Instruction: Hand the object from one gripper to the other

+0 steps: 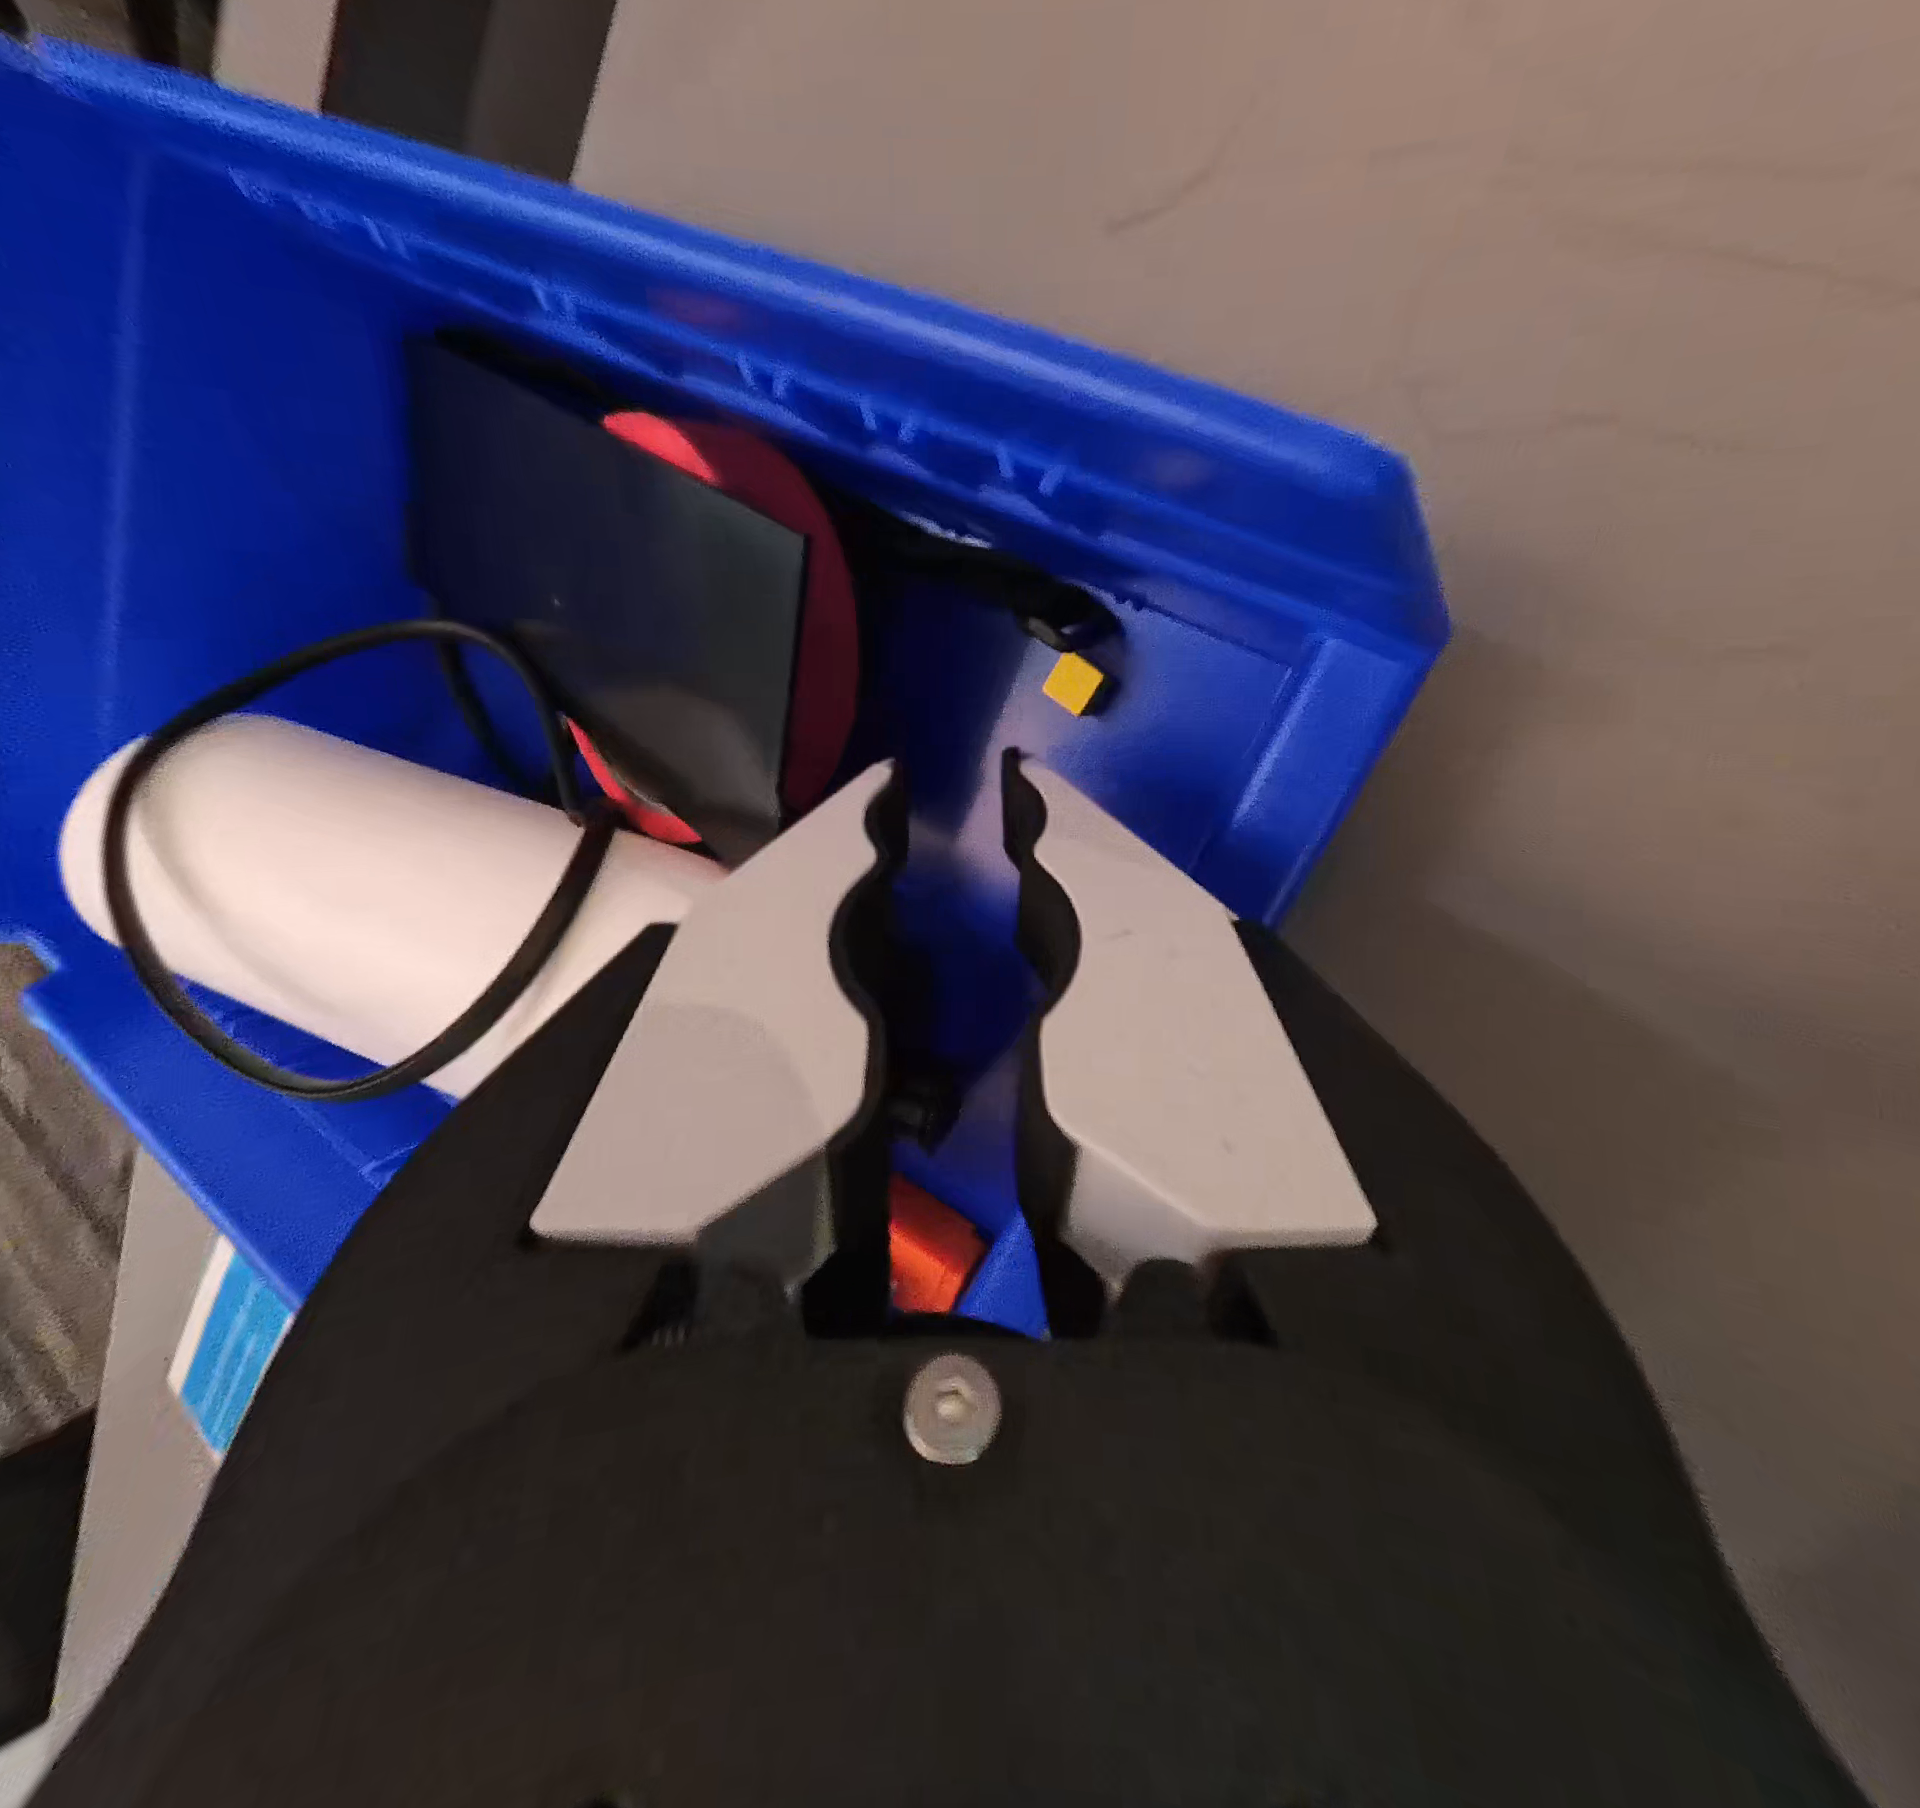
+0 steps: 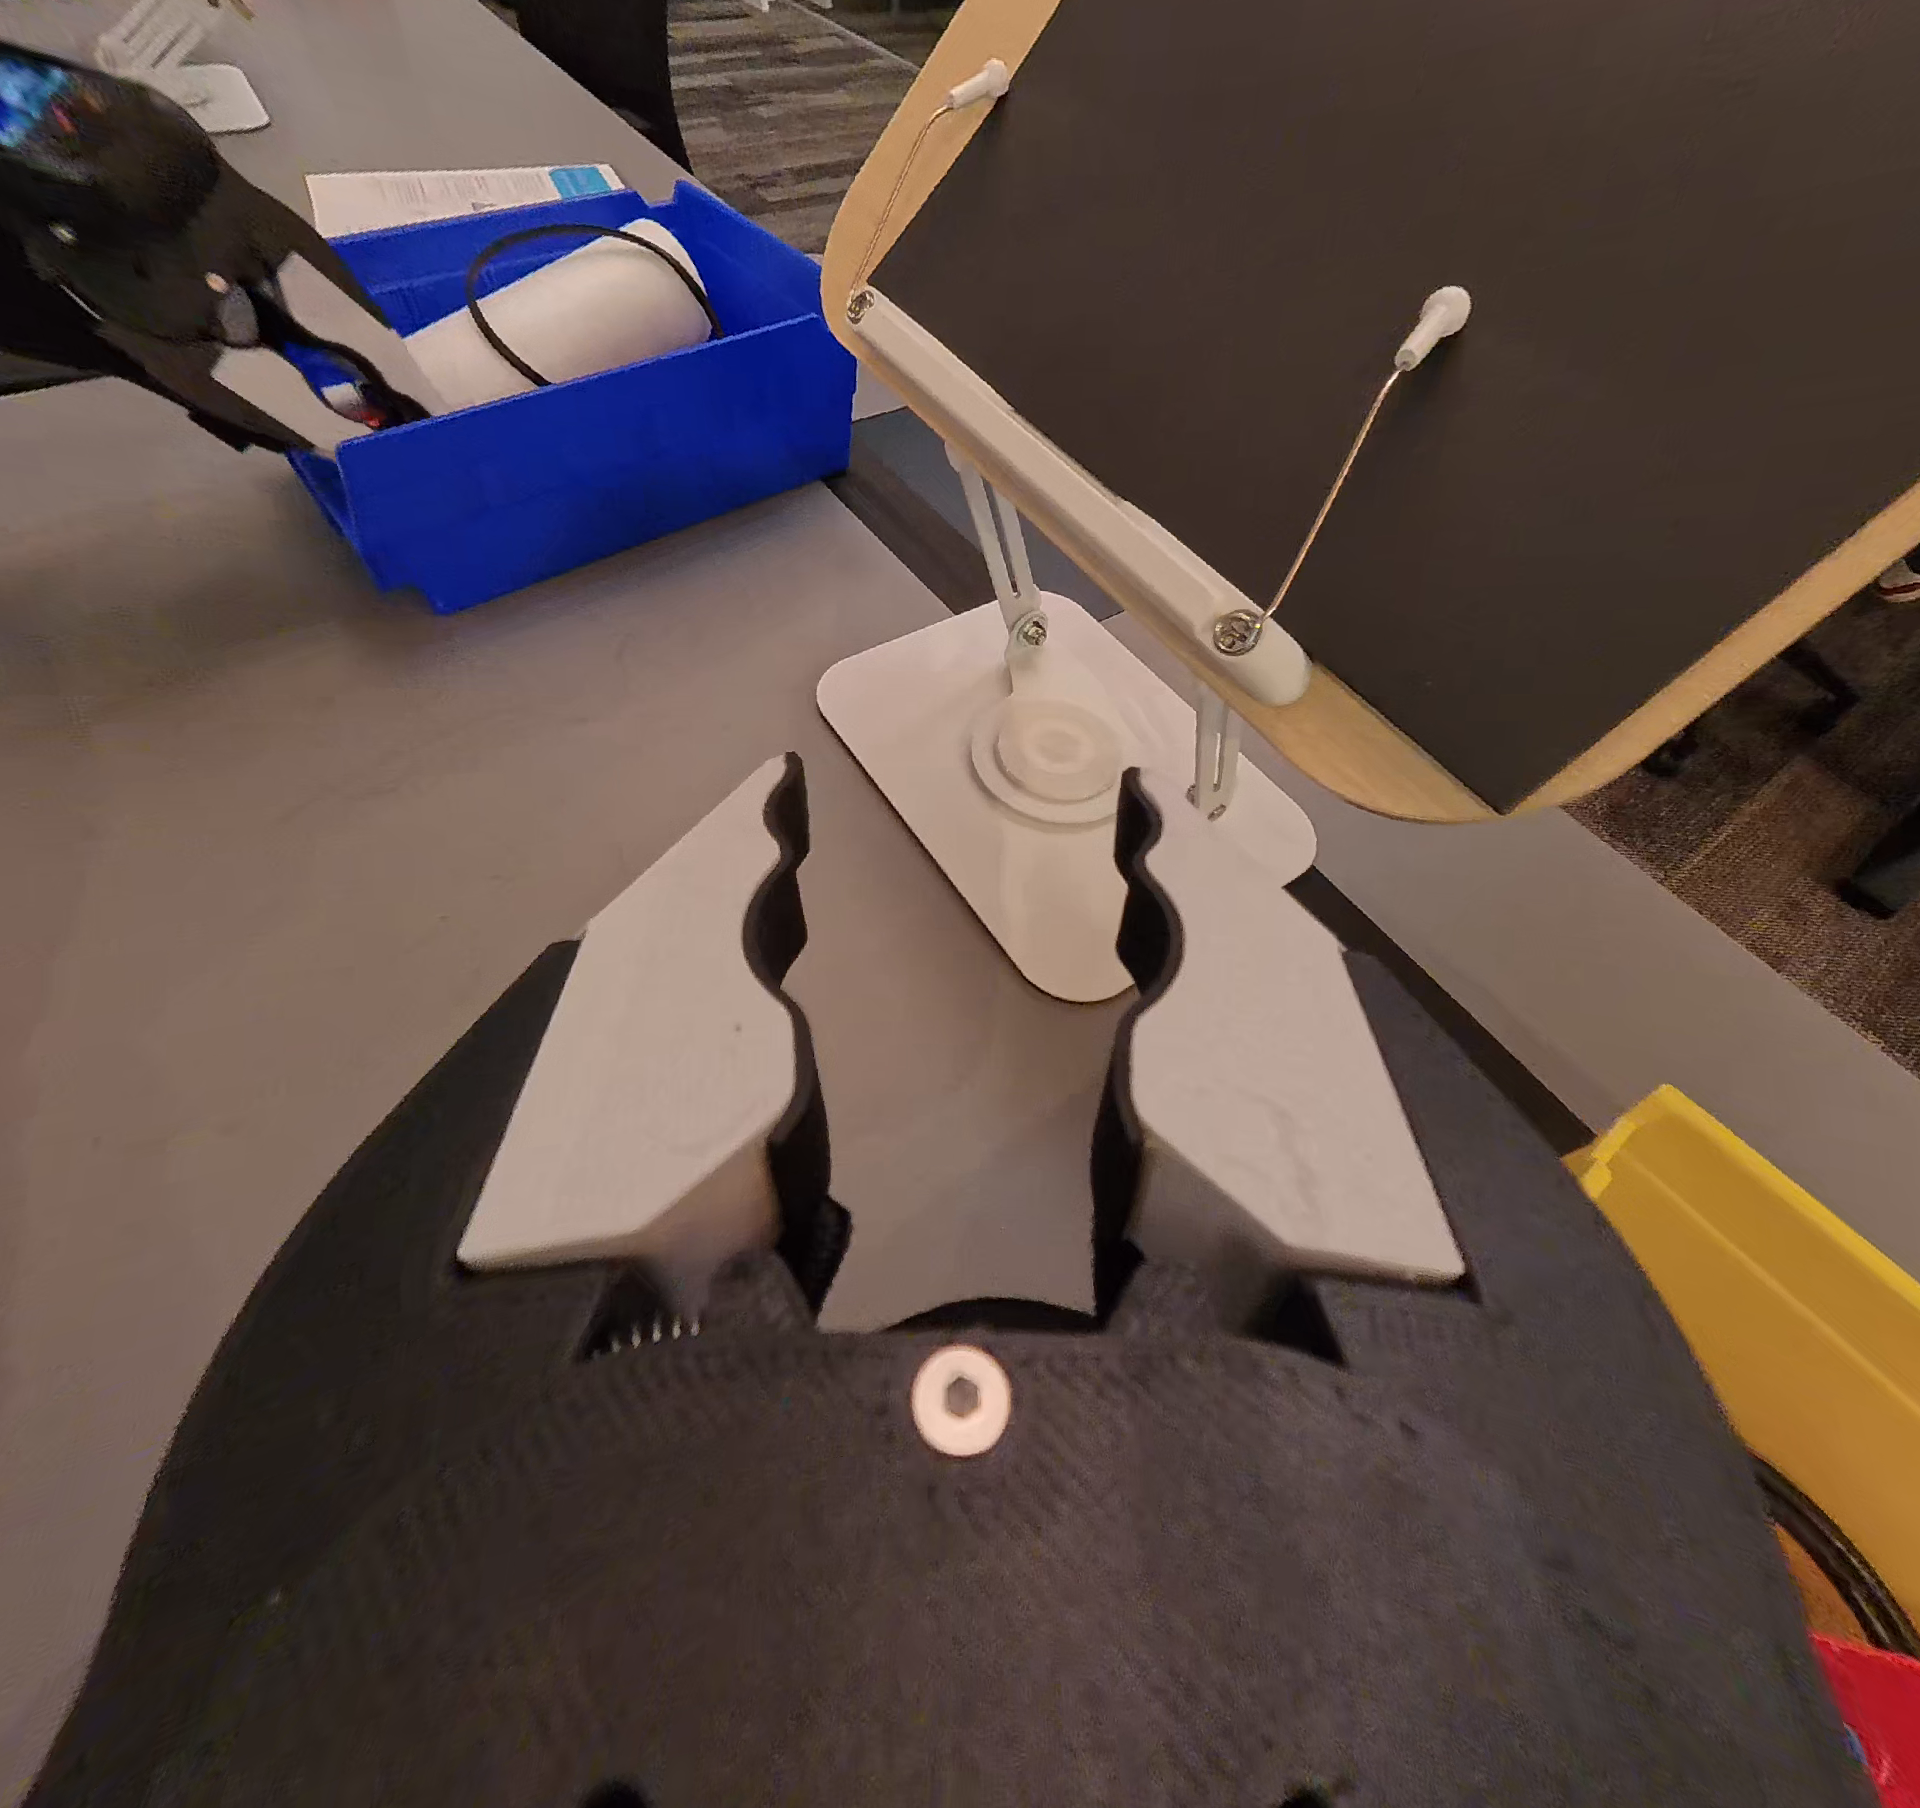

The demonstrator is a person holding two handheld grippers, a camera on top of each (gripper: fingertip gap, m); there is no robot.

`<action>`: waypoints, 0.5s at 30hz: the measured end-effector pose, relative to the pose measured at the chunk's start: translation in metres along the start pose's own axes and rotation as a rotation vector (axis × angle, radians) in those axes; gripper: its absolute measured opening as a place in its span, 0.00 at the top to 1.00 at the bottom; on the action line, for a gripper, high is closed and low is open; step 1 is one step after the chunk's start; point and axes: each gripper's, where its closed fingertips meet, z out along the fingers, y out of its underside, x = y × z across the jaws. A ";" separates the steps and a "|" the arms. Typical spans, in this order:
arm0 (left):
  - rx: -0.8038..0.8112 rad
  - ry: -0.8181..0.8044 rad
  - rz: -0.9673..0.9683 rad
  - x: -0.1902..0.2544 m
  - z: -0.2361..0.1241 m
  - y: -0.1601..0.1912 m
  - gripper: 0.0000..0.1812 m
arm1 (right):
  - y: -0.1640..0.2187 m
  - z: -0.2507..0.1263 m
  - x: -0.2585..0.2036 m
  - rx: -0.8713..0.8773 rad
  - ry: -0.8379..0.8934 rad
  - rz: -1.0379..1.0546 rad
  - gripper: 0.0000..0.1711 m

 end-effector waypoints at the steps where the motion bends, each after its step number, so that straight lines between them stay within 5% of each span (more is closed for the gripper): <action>1: -0.022 -0.029 0.004 -0.003 0.005 0.003 0.88 | 0.000 0.001 -0.001 0.002 -0.006 0.004 0.66; 15: -0.030 -0.270 -0.062 -0.059 0.007 -0.006 0.64 | 0.006 0.006 -0.001 -0.006 -0.023 0.022 0.66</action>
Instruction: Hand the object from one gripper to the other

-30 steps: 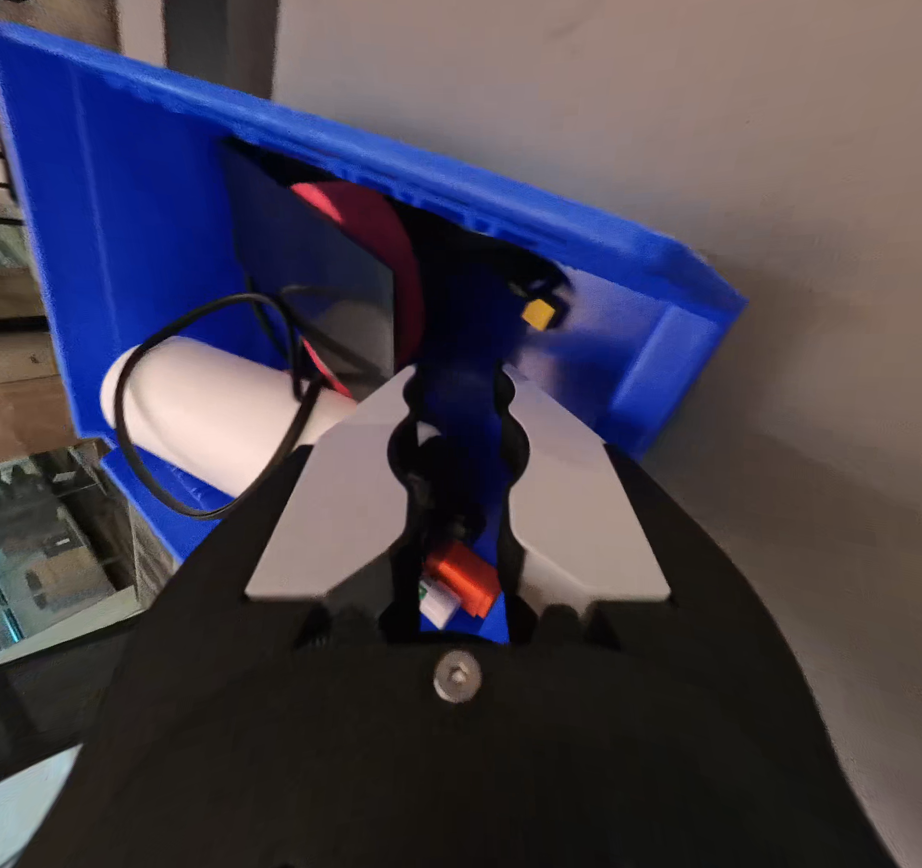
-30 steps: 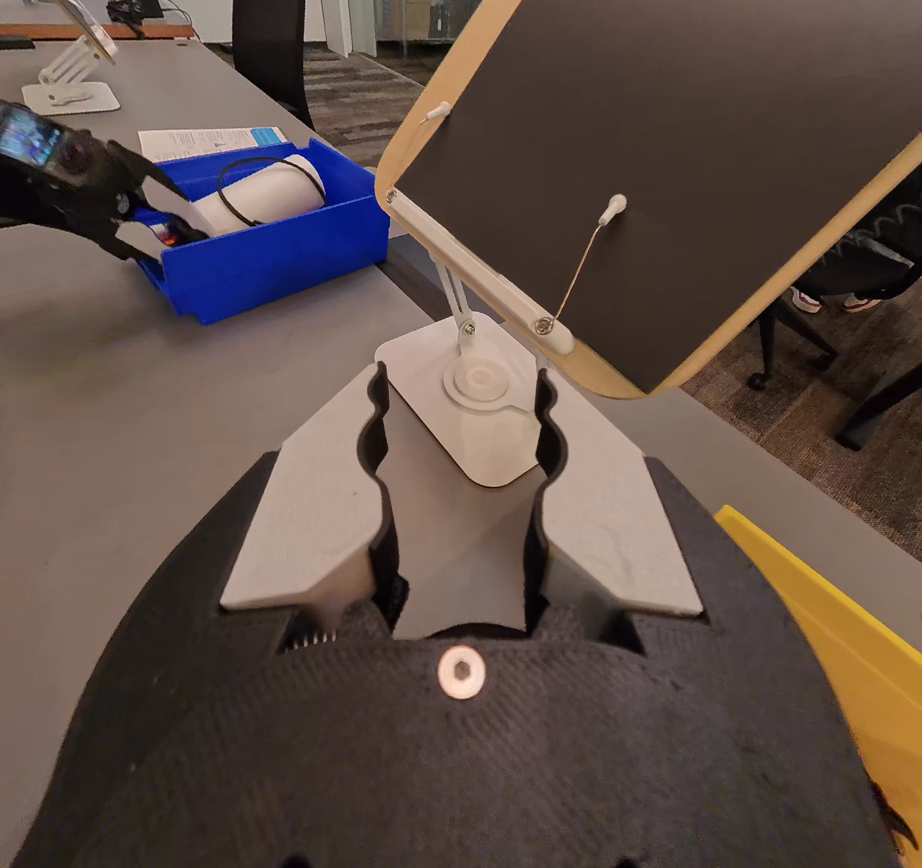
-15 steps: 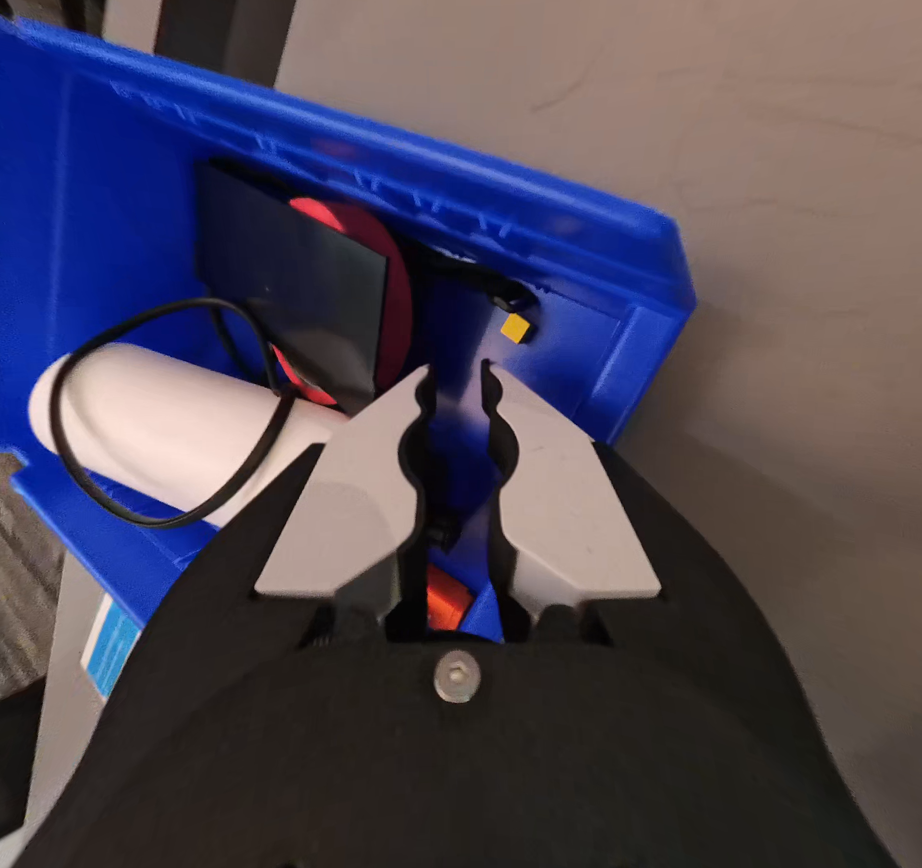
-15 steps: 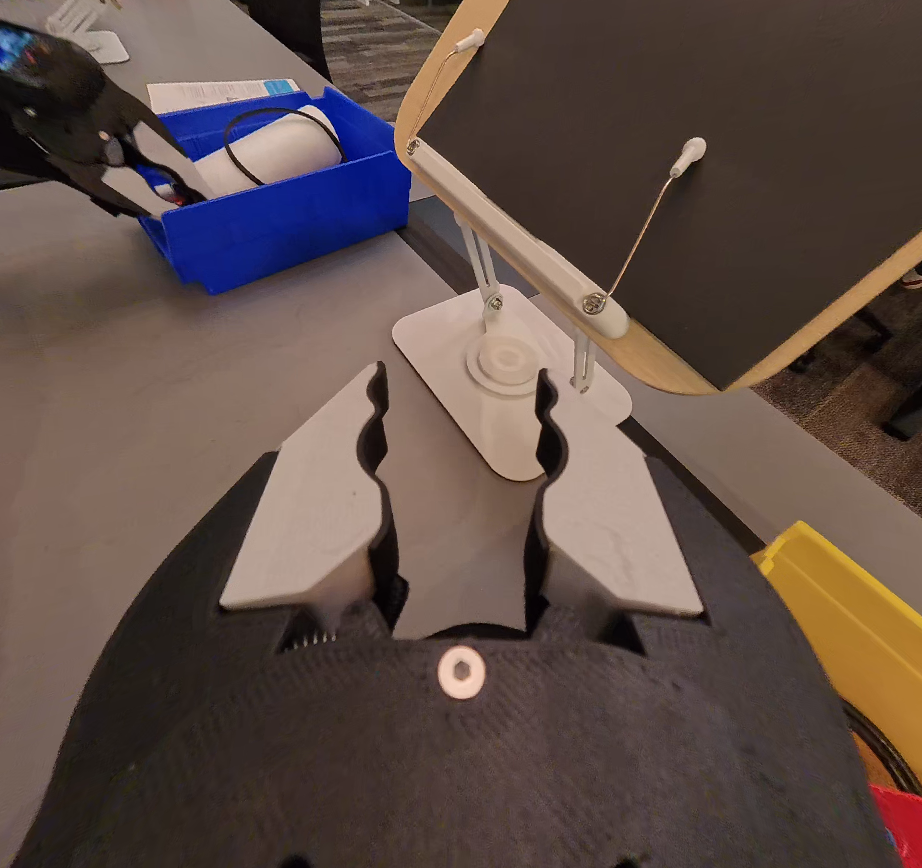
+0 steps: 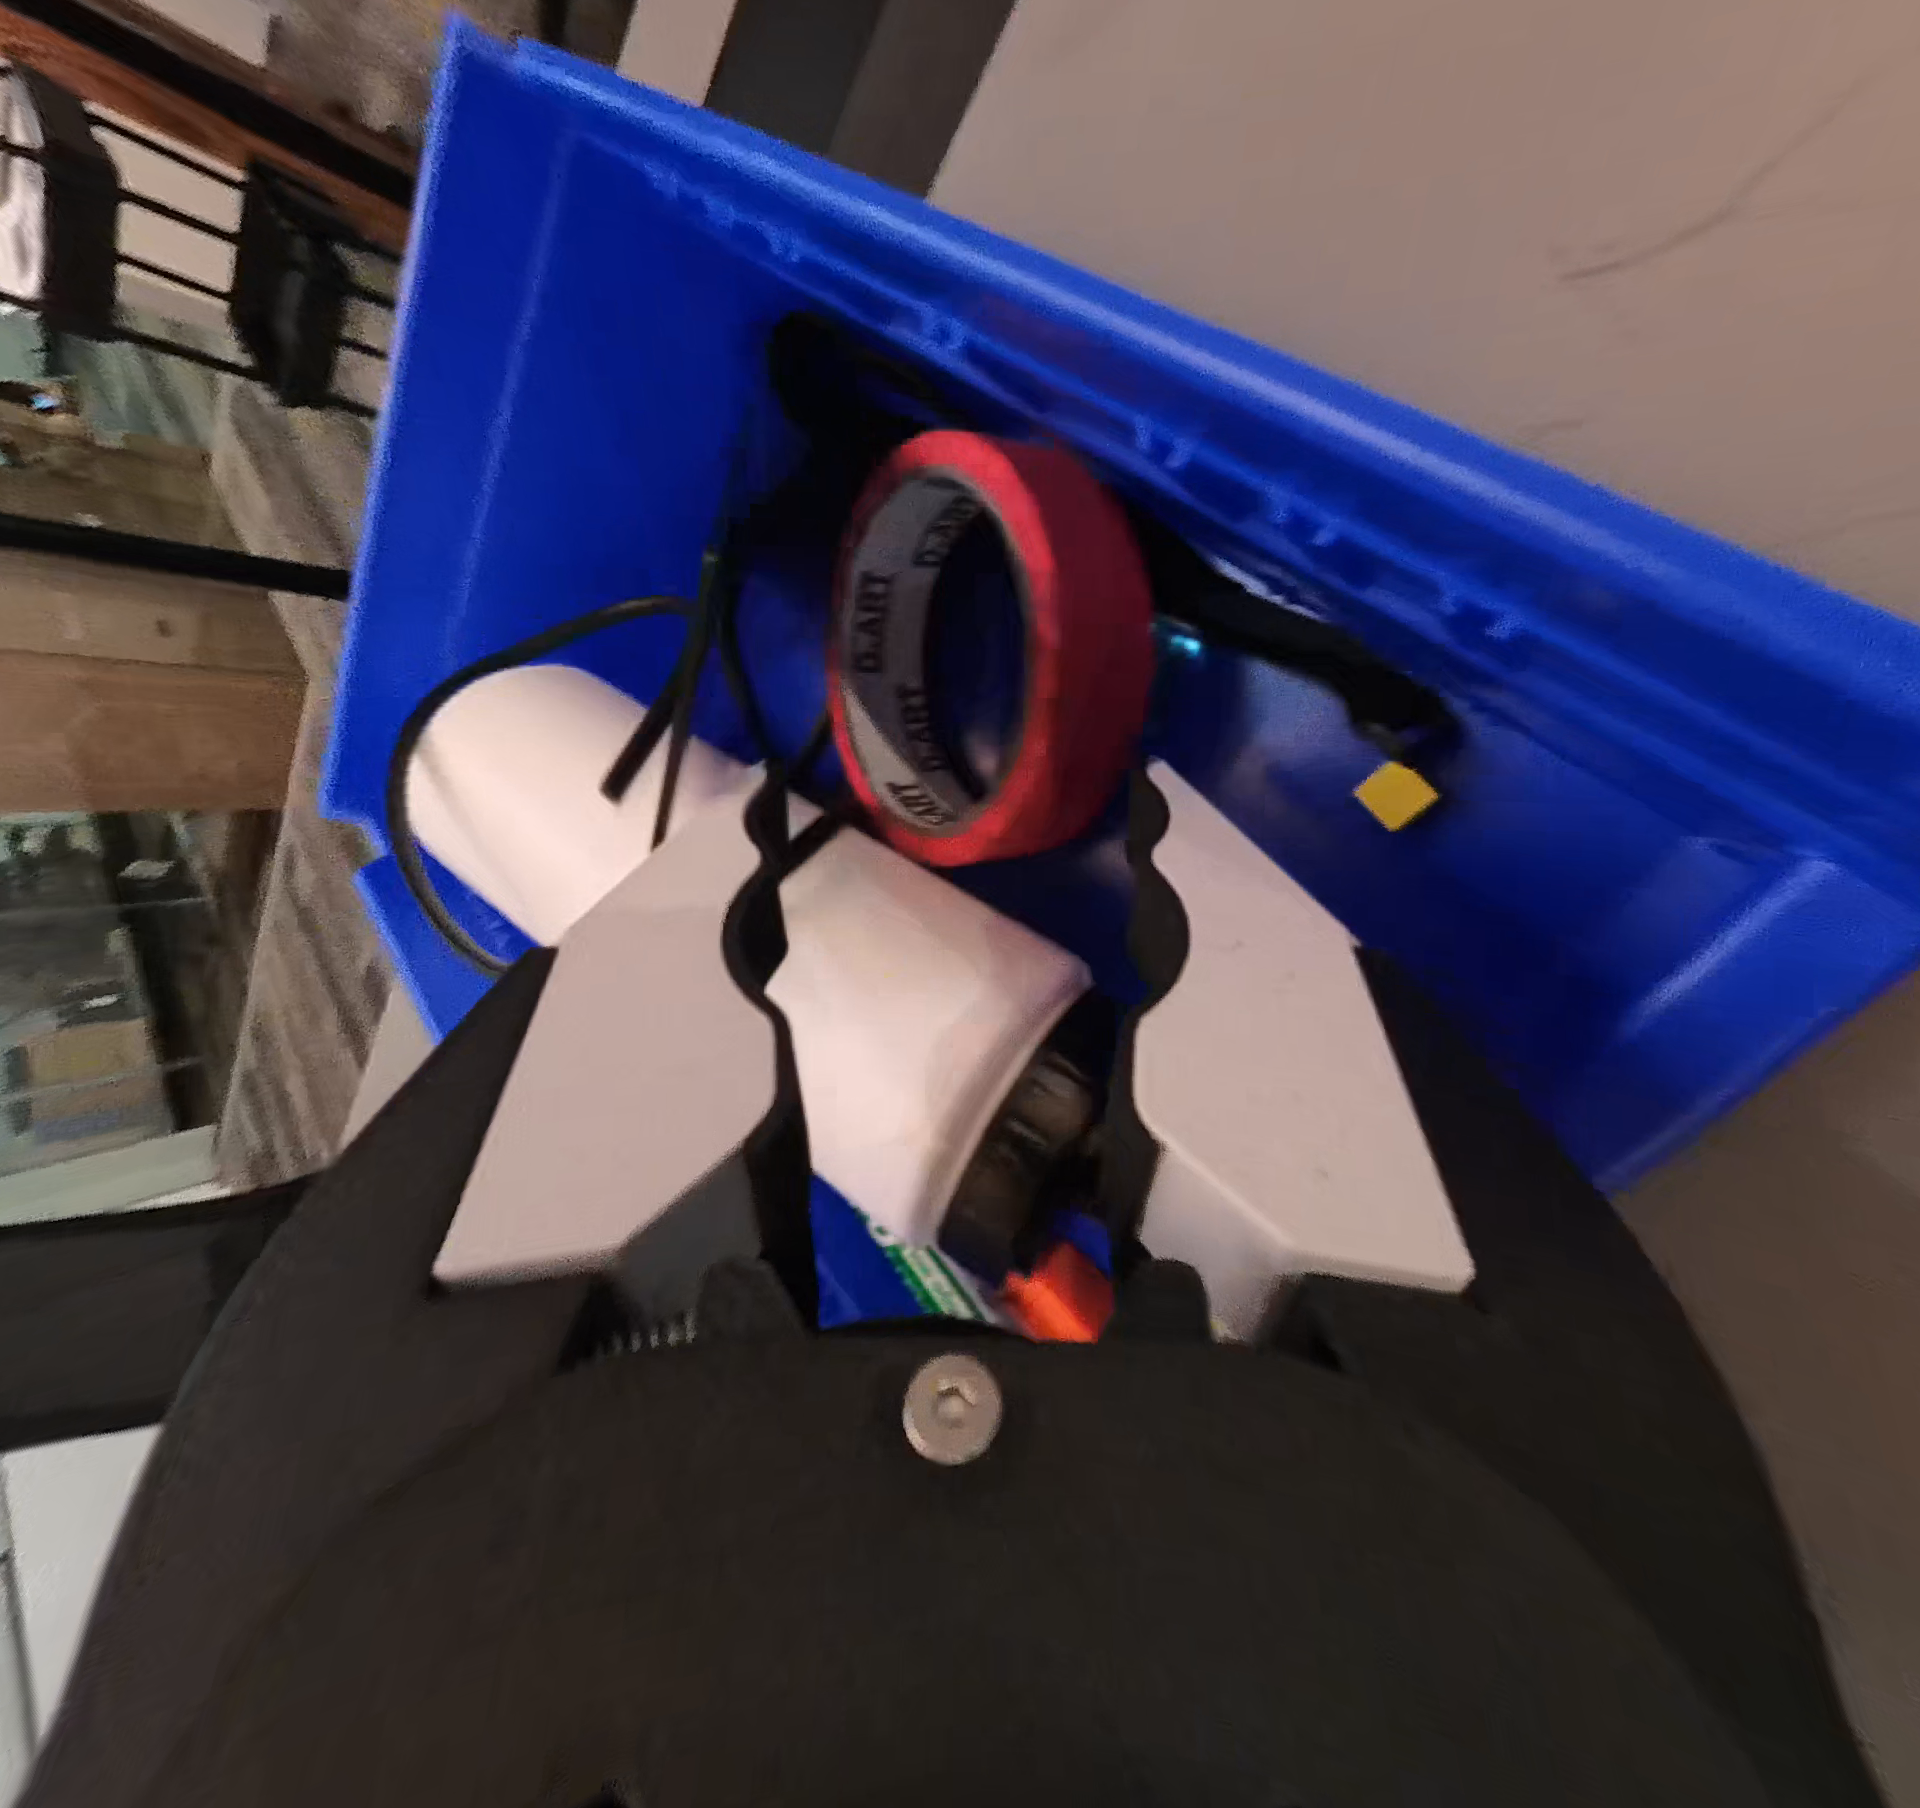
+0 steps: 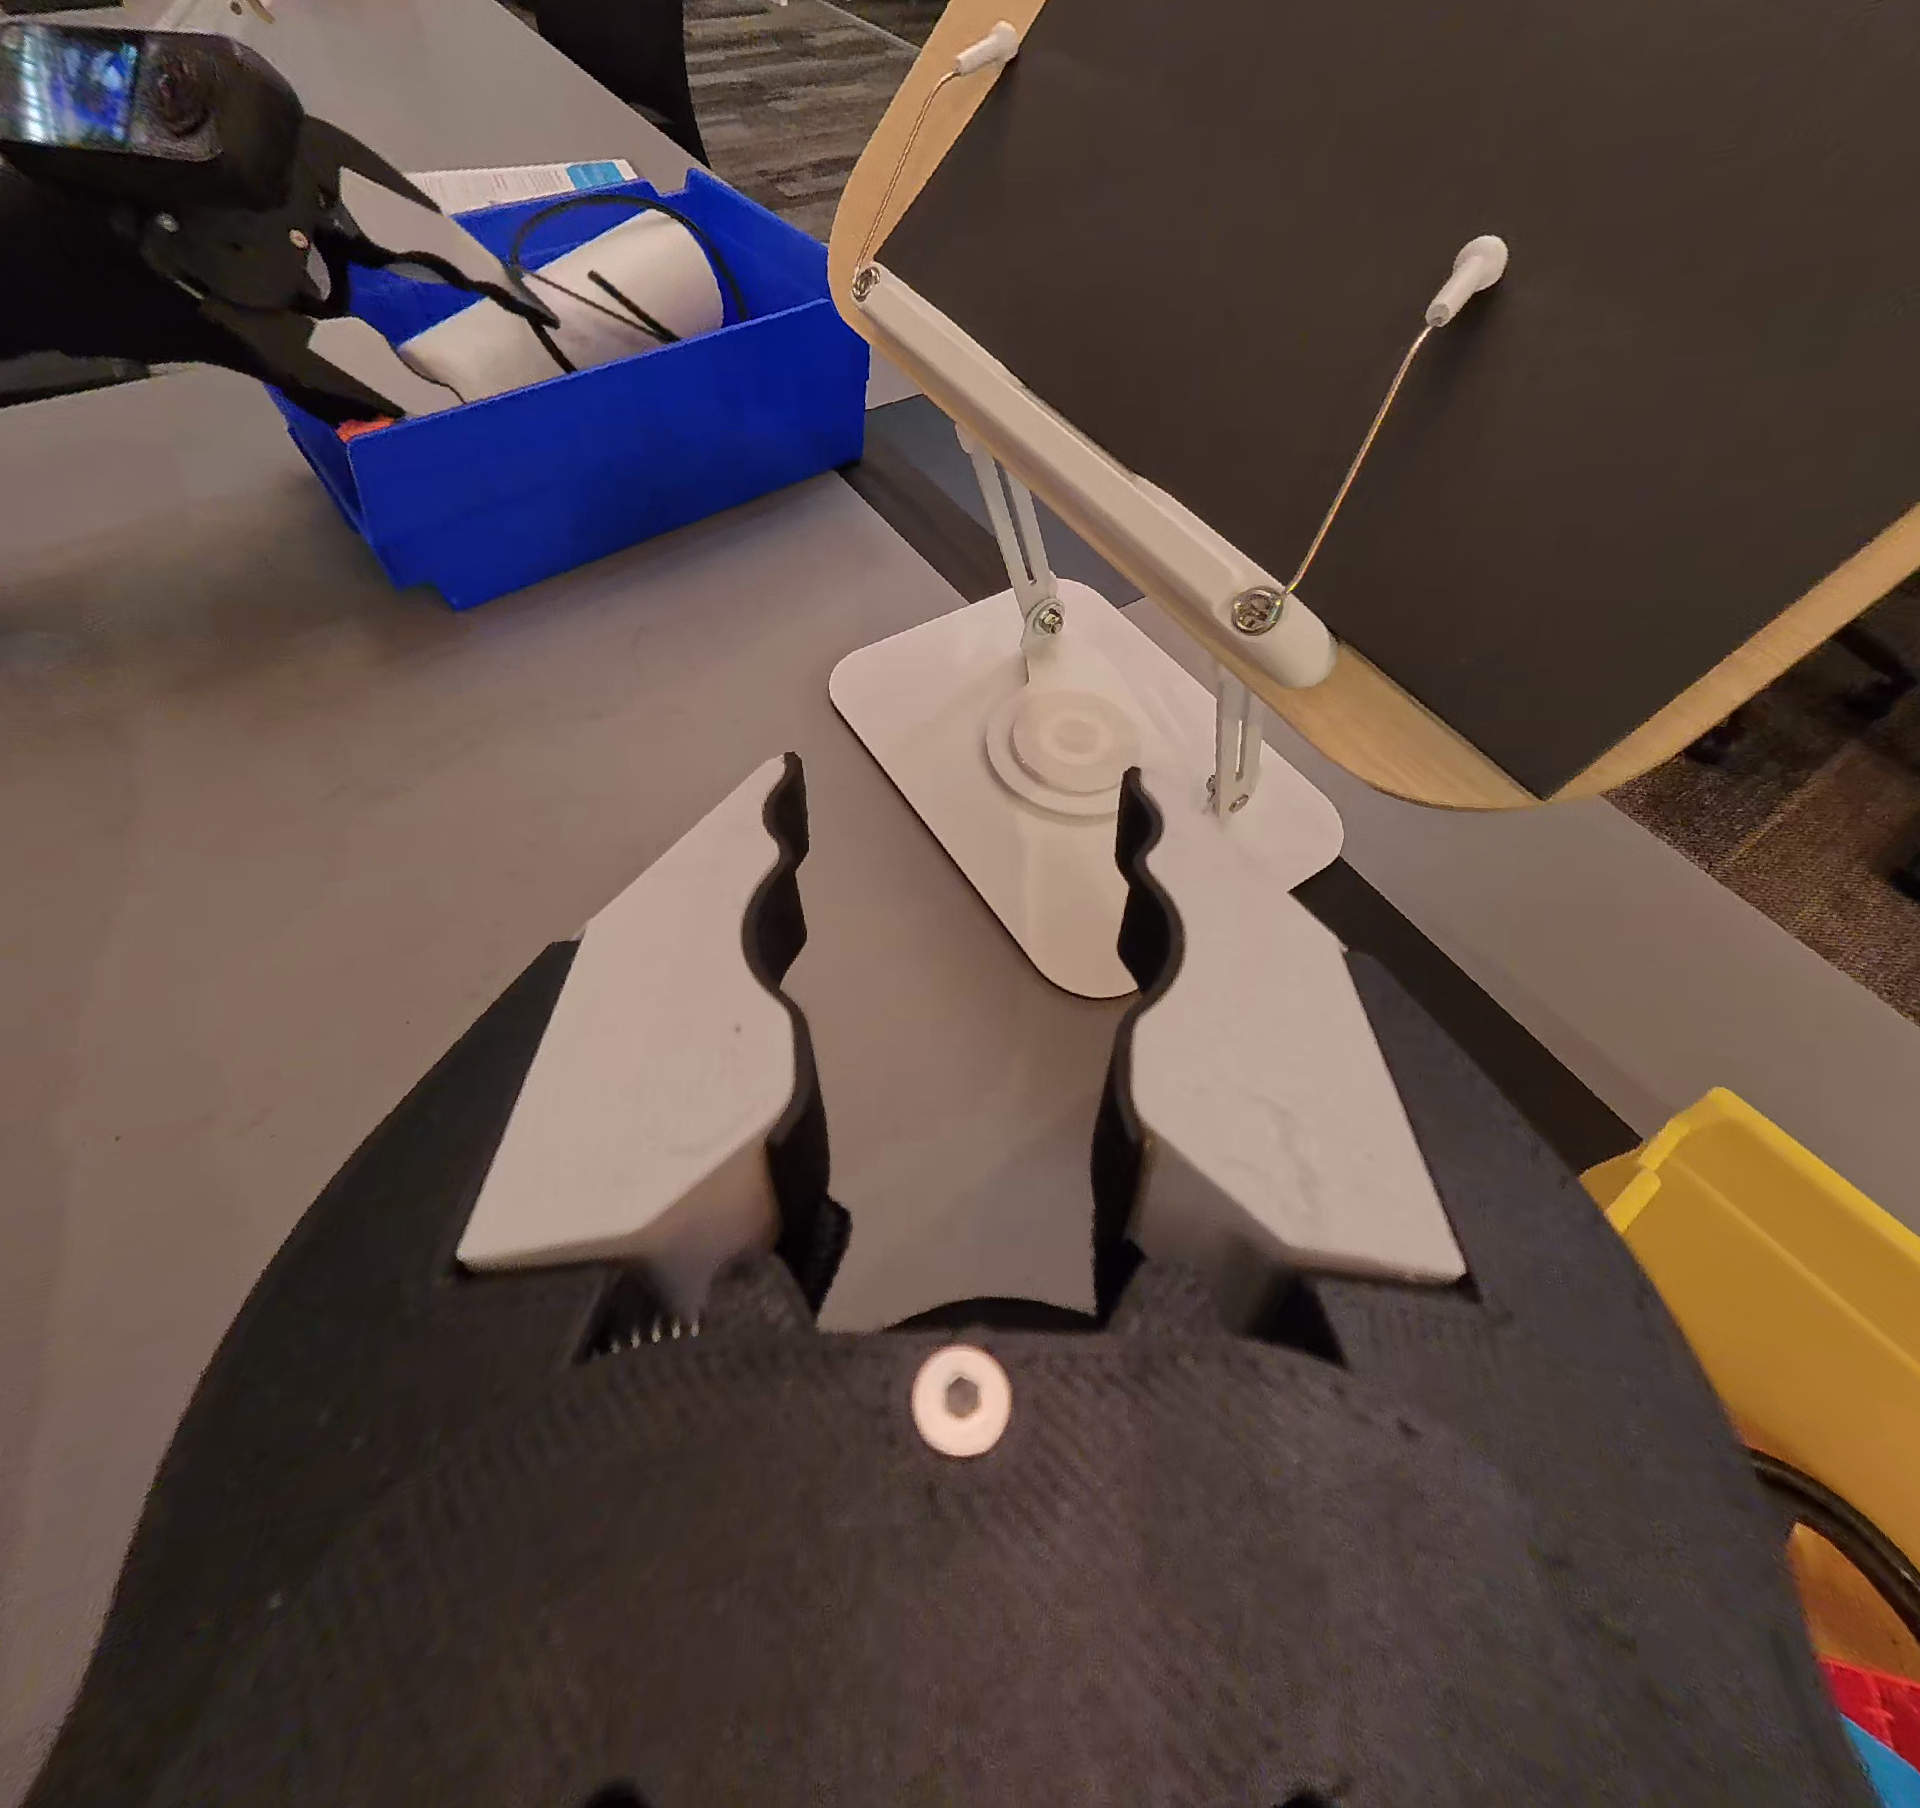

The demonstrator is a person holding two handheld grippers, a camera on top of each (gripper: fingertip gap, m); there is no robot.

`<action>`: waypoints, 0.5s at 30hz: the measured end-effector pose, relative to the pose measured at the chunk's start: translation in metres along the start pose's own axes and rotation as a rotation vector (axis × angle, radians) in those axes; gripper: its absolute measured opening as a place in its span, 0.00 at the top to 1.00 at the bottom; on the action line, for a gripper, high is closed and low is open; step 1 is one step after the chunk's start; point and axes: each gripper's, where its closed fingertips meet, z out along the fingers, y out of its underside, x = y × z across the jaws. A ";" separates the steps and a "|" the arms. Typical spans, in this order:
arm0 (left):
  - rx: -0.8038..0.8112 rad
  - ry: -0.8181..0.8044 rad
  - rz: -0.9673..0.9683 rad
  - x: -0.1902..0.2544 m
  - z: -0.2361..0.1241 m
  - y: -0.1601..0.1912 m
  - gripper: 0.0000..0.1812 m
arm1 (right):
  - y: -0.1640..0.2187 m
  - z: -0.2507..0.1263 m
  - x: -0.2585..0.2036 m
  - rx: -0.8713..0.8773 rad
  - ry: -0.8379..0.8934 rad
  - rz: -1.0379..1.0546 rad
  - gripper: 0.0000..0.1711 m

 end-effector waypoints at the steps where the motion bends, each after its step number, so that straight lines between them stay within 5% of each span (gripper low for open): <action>1: -0.005 -0.001 0.001 -0.002 0.002 0.000 0.62 | 0.000 0.000 0.000 0.000 0.000 0.000 0.66; 6: -0.062 0.058 0.058 0.010 0.018 0.004 0.67 | -0.002 -0.001 -0.001 0.008 -0.004 0.001 0.66; 10: -0.140 0.144 0.093 0.024 0.024 0.010 0.86 | -0.003 -0.002 -0.001 0.012 -0.009 0.002 0.66; 15: -0.171 0.125 0.113 0.025 0.030 0.010 0.87 | -0.004 -0.002 -0.003 0.015 -0.014 0.000 0.66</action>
